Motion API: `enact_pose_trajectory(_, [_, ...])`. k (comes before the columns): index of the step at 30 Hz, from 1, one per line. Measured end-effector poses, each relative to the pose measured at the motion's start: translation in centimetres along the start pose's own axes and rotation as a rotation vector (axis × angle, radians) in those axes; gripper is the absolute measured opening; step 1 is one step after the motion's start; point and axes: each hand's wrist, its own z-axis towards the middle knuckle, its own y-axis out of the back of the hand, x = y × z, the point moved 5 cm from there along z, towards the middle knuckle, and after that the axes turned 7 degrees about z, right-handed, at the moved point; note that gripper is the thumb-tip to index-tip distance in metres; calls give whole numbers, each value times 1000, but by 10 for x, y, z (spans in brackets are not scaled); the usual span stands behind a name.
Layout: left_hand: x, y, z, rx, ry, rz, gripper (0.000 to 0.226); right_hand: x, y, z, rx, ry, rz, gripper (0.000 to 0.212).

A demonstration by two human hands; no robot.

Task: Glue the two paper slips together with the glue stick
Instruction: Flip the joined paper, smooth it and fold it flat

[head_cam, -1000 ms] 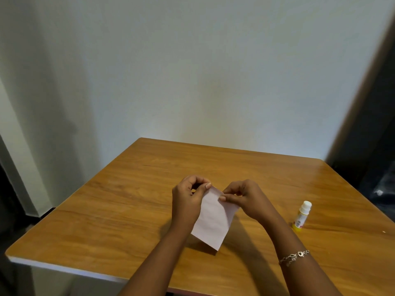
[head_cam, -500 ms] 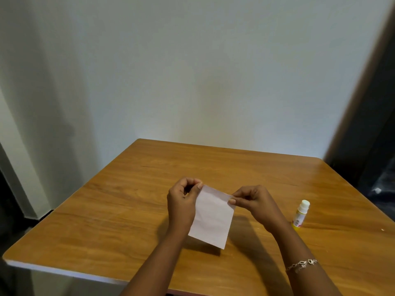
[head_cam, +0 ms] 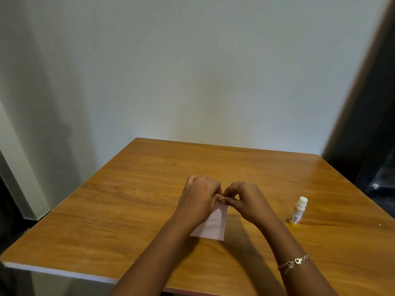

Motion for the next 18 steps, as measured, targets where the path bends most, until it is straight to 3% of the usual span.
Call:
enact_pose_trajectory(7, [7, 4, -2, -51, 39, -122, 9, -5, -1, 0, 8, -66, 240, 14])
enact_pose_trajectory(18, [4, 4, 2, -59, -18, -114, 10, -1, 0, 0, 58, -93, 474, 19])
